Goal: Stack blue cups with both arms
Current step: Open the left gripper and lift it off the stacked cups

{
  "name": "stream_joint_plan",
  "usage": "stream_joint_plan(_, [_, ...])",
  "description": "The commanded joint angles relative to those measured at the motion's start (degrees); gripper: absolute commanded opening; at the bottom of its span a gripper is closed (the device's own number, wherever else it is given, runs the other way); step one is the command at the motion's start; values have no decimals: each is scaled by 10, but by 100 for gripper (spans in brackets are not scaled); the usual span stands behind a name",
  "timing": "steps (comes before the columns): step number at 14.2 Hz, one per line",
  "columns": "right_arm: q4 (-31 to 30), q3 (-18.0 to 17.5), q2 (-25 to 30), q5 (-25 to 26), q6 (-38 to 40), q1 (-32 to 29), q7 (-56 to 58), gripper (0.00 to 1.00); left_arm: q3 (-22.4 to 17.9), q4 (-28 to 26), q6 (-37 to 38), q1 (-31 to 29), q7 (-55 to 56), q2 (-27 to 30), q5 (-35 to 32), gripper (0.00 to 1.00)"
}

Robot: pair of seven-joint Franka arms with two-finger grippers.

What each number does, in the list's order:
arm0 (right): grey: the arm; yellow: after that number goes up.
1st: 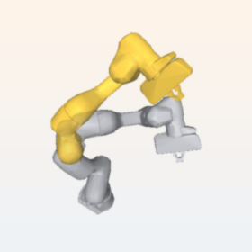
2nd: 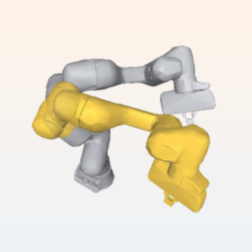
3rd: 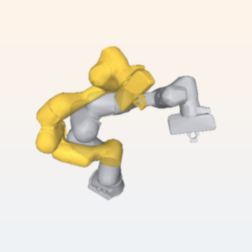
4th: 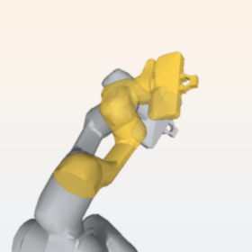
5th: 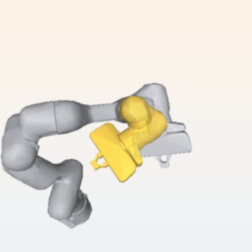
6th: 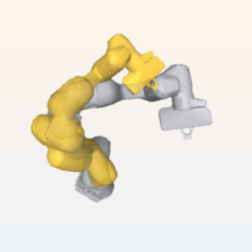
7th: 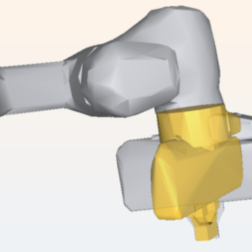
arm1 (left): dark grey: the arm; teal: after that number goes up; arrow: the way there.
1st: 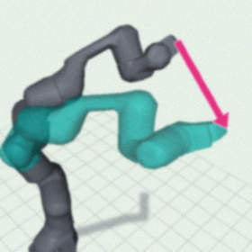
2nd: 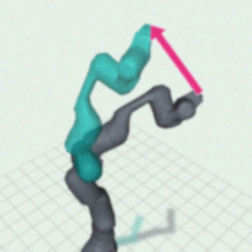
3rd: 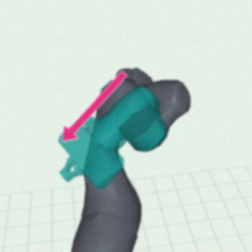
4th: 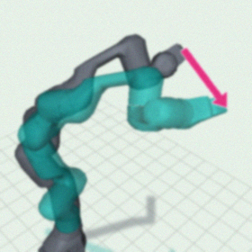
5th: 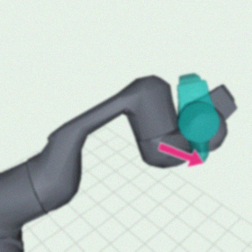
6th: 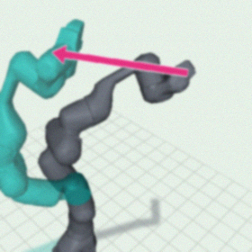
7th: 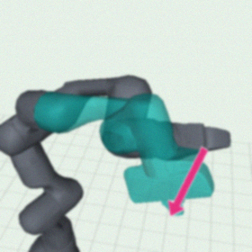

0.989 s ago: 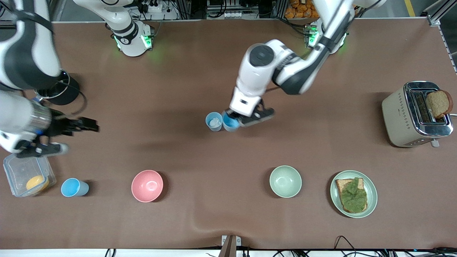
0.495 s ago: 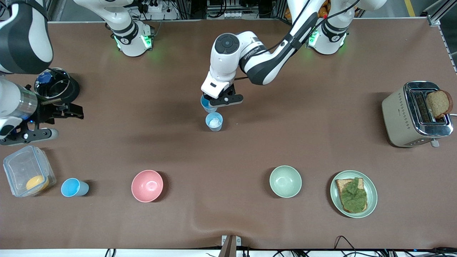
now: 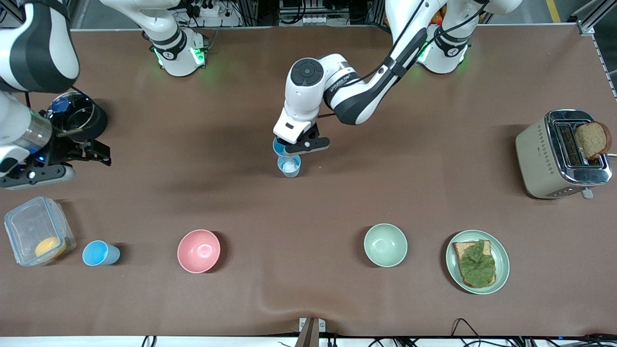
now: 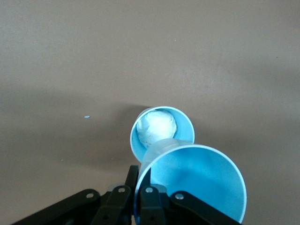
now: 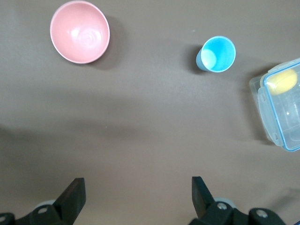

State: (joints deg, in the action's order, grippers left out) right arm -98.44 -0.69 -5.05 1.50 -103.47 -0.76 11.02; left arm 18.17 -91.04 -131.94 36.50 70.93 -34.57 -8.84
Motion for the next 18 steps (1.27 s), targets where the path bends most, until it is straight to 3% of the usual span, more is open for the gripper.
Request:
stream_joint_plan(1, [16,-6,7,-13,23,-12,9,100,-8,40,9,7,1,-34,-20,0])
stream_joint_plan(7, [72,-6,-15,-18,25,-30,13,100,-12,41,6,2,0,-37,-30,0])
stream_joint_plan(8, [71,-7,-14,-19,26,-30,14,100,-12,41,6,2,5,-38,-29,21])
stream_joint_plan(9, [74,-6,-8,-22,29,-30,13,100,-12,41,6,2,-3,-38,-32,97])
stream_joint_plan(14, [85,-7,0,-23,80,-40,9,100,-13,41,16,-5,-4,-2,-48,100])
stream_joint_plan(18, [83,-10,1,-24,78,-38,5,100,-12,92,141,-71,-61,36,-40,100])
